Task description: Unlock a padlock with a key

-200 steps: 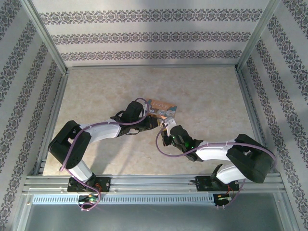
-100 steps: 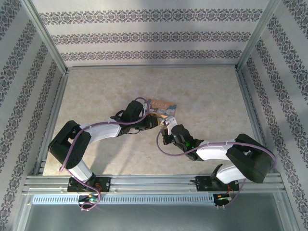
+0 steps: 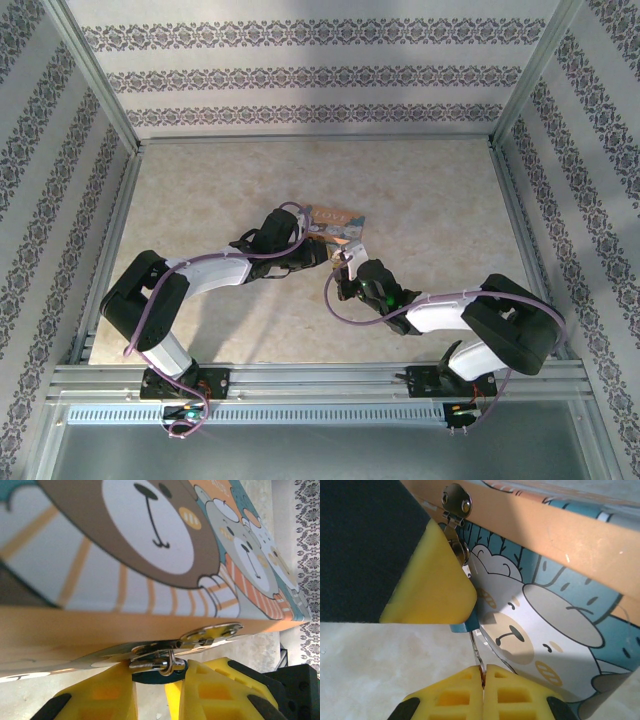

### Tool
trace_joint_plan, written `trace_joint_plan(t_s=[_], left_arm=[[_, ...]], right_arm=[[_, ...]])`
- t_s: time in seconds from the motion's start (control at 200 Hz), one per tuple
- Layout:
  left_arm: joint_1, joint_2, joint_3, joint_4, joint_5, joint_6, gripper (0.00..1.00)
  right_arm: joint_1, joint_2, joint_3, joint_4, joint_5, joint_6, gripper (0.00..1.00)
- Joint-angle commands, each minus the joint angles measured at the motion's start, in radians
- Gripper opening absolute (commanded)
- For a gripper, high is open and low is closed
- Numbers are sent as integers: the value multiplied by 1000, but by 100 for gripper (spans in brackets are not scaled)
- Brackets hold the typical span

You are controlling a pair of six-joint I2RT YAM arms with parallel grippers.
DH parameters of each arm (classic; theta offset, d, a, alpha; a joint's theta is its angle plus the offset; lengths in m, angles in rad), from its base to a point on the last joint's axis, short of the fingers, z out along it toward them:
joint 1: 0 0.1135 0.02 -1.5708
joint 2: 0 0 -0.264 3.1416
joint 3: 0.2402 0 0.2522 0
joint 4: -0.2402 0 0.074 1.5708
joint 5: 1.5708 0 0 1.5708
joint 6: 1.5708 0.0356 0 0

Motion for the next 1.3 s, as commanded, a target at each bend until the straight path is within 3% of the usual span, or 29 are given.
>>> trace_joint_plan(t_s=[0.0,0.49,0.964,1.294], left_arm=[[-10,-13,31,42,37,-10,21],[-4,-13,39,51,45,-23,21],[-2,-19,45,71,62,-48,21],[4,-21,43,89,70,-85,21]], right_arm=[[-6,-18,-1,96,-10,19,0],[-1,-37,-33,102,-11,35,0],[5,72,-27,265,5,50,0],[-1,52,-82,329,31,60,0]])
